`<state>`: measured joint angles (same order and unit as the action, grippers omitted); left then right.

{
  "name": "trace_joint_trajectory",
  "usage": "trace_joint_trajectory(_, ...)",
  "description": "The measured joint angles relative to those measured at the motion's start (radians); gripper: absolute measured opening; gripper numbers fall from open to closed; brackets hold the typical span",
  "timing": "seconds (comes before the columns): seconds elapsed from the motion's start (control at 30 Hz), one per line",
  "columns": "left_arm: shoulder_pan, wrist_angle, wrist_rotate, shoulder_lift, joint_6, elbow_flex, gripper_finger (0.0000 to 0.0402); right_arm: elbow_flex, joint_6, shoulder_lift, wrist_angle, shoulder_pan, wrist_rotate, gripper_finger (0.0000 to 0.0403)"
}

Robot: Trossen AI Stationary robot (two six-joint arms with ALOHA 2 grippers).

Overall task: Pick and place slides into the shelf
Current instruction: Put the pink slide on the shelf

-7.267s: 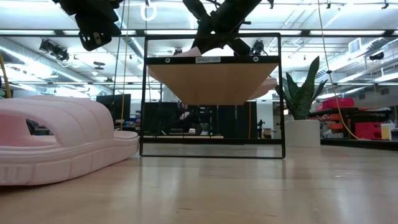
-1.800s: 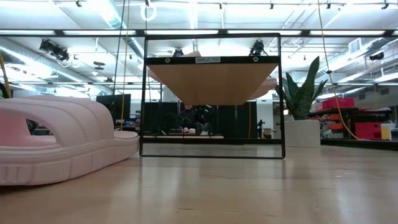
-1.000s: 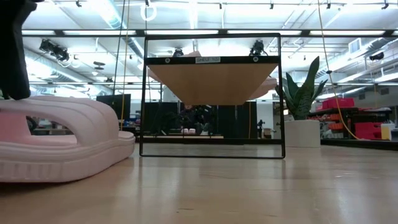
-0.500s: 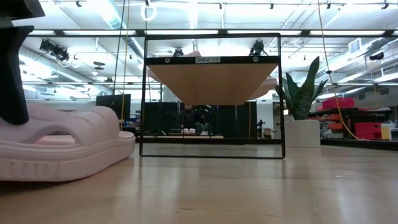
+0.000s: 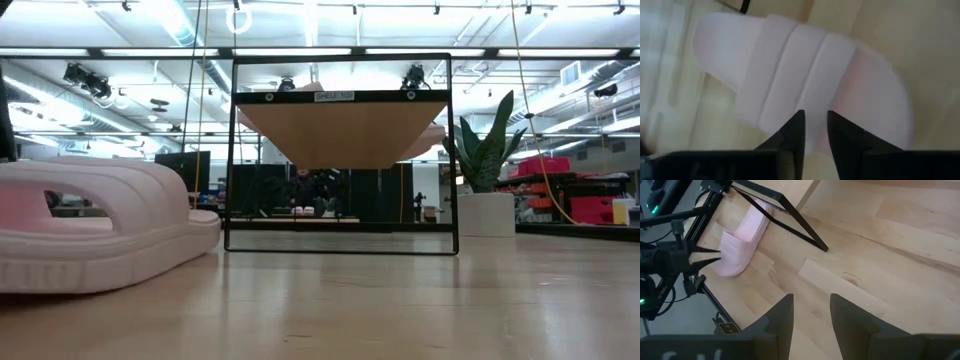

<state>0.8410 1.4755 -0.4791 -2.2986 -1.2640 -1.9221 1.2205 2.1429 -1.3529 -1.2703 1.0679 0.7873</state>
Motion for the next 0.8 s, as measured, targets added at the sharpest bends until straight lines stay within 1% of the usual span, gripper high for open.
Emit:
trace_joint_trajectory(0.1, 0.001, -0.044, -0.004, 0.0, -0.003, -0.015, 0.0069, 0.0, -0.016, 0.0, 0.0, 0.0, 0.002, 0.0134)
trace_joint_trajectory(0.2, 0.004, -0.093, -0.008, 0.0, 0.015, -0.015, 0.0063, 0.0, -0.024, 0.0, 0.0, 0.0, 0.003, 0.0134)
trace_joint_trajectory(0.27, 0.005, -0.127, -0.01, 0.0, 0.072, -0.015, 0.0062, 0.0, -0.024, 0.0, 0.0, 0.0, 0.003, 0.0134)
trace_joint_trajectory(0.4, 0.003, -0.156, -0.01, 0.0, 0.248, -0.015, 0.0065, 0.0, -0.033, 0.0, 0.0, 0.0, 0.003, 0.0134)
trace_joint_trajectory(0.57, -0.004, -0.161, 0.088, 0.0, 0.307, -0.015, 0.0072, 0.0, -0.043, 0.0, 0.001, 0.0, 0.003, 0.0134)
trace_joint_trajectory(0.6, -0.007, -0.156, 0.108, 0.0, 0.307, -0.015, 0.0072, 0.0, -0.043, 0.0, 0.001, 0.0, 0.003, 0.0134)
trace_joint_trajectory(0.67, -0.011, -0.132, 0.141, 0.0, 0.258, -0.015, 0.0069, 0.0, -0.043, 0.0, 0.003, 0.0, 0.003, 0.0134)
trace_joint_trajectory(0.8, -0.02, -0.049, 0.149, 0.0, 0.124, -0.015, 0.007, 0.0, -0.045, 0.0, 0.003, 0.0, 0.004, 0.0134)
